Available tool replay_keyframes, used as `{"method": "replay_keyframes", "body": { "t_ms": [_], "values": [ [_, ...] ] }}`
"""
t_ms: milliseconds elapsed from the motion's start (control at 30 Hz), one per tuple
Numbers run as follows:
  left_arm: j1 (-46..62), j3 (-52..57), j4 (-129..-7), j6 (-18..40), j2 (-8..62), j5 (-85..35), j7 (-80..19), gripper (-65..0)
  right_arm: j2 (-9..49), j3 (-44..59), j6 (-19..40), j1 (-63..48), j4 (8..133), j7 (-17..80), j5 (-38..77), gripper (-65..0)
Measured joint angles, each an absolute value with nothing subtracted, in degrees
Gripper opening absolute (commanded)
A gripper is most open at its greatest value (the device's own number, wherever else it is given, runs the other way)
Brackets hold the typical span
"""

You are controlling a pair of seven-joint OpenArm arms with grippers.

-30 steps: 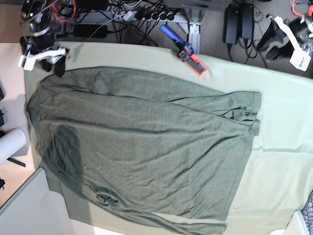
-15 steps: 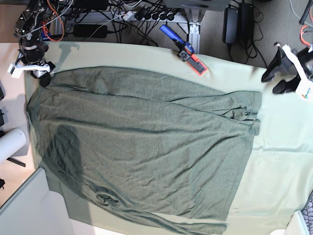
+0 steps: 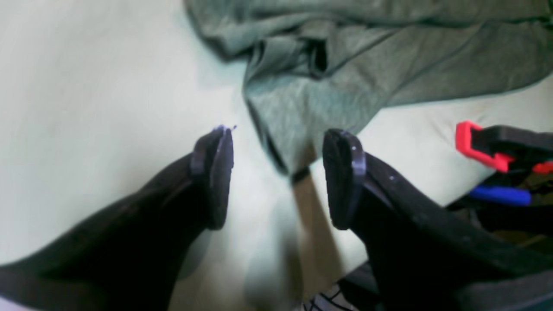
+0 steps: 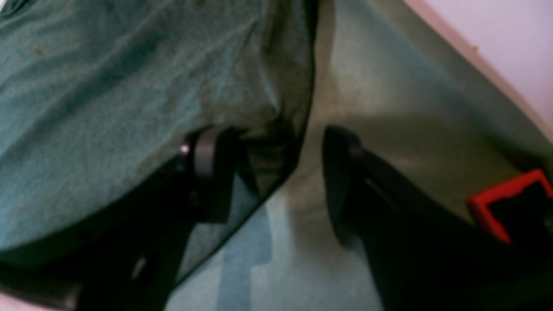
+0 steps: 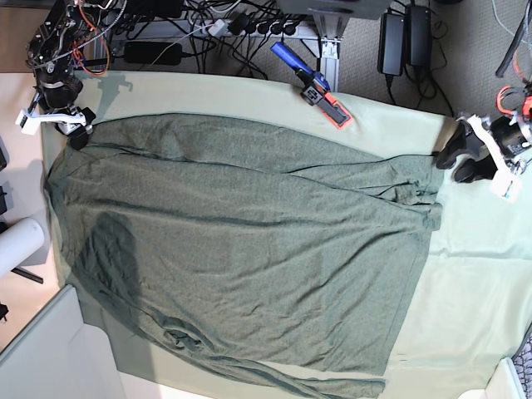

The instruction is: Fold the T-shirt properly

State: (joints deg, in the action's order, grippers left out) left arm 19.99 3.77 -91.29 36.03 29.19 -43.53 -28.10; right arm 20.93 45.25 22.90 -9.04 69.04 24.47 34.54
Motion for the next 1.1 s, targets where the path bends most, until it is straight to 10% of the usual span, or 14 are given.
{"method": "replay_keyframes", "body": {
  "t_ms": [500, 633, 700, 1100],
  "values": [
    [17.3, -1.5, -89.6, 32.4, 23.0, -39.4, -26.6, -29.1, 20.9, 45.3, 22.9, -9.0, 69.0, 24.5, 34.5, -40.1],
    [15.6, -1.5, -88.7, 31.0, 22.7, -38.4, -26.8, -47.9, 20.8, 45.3, 22.9, -9.1, 68.9, 24.8, 34.5, -63.3],
    [15.0, -1.5, -88.5, 30.5, 22.3, -36.6, -27.1, -63.2, 20.8, 45.3, 22.9, -9.2, 68.9, 24.9, 34.5, -65.0],
    [17.3, 1.2, -92.4, 38.9, 23.7, -39.2, -35.6, -65.0, 22.1, 45.4, 23.0, -10.6, 69.7, 29.6, 37.9, -65.0]
  ]
}}
